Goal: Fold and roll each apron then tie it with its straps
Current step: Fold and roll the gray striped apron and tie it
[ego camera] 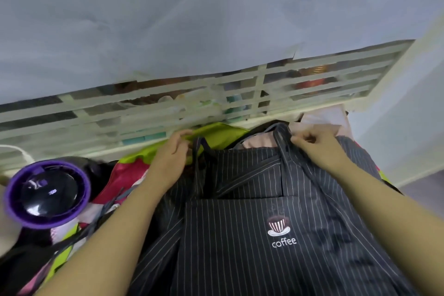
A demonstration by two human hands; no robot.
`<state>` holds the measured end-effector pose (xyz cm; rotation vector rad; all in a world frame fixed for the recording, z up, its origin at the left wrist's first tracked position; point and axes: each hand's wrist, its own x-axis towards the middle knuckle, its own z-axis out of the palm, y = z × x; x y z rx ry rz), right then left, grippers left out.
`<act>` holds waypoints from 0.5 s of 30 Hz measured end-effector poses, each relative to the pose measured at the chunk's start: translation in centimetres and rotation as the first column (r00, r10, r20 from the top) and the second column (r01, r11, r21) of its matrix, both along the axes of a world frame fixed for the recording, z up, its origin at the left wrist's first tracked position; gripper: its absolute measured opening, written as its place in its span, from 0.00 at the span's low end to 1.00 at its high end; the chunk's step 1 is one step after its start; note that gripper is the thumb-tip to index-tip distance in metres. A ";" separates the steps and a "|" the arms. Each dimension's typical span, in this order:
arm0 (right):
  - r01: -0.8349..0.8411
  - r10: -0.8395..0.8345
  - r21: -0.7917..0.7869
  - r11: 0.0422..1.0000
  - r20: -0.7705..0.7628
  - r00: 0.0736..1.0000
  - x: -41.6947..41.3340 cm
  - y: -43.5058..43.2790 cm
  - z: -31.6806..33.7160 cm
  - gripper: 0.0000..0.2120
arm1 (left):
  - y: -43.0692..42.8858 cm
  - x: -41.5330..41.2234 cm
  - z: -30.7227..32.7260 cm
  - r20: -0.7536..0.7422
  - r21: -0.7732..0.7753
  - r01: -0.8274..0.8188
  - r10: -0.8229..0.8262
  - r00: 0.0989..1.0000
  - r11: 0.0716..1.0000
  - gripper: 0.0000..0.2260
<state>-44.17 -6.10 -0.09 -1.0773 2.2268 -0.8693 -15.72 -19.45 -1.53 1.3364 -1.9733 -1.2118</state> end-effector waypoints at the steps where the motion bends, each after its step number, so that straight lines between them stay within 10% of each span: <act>1: 0.024 -0.024 -0.005 1.000 -0.041 0.999 0.3 0.3 -0.2 0.07 | -0.1 0.7 -0.5 0.012 0.007 -0.024 0.024 1.000 1.000 0.15; 3: 0.034 -0.034 0.000 0.999 -0.100 0.994 1.0 0.8 -0.6 0.10 | -0.2 2.1 -1.4 0.241 0.036 0.121 -0.126 0.962 0.992 0.20; 7: -0.002 0.018 0.093 0.996 -0.171 0.985 2.6 0.5 -2.0 0.26 | 0.3 3.3 -2.6 0.750 0.083 0.429 -0.339 0.568 0.900 0.27; 12: -0.044 0.140 0.310 0.950 -0.295 0.945 3.9 -0.1 -2.7 0.24 | 0.0 3.7 -1.3 0.625 0.072 0.383 -0.341 0.702 0.921 0.13; 15: -0.044 0.073 0.134 0.990 -0.222 0.972 3.8 0.4 -2.7 0.08 | -1.4 5.8 2.4 0.770 0.270 0.337 -0.413 0.486 0.902 0.15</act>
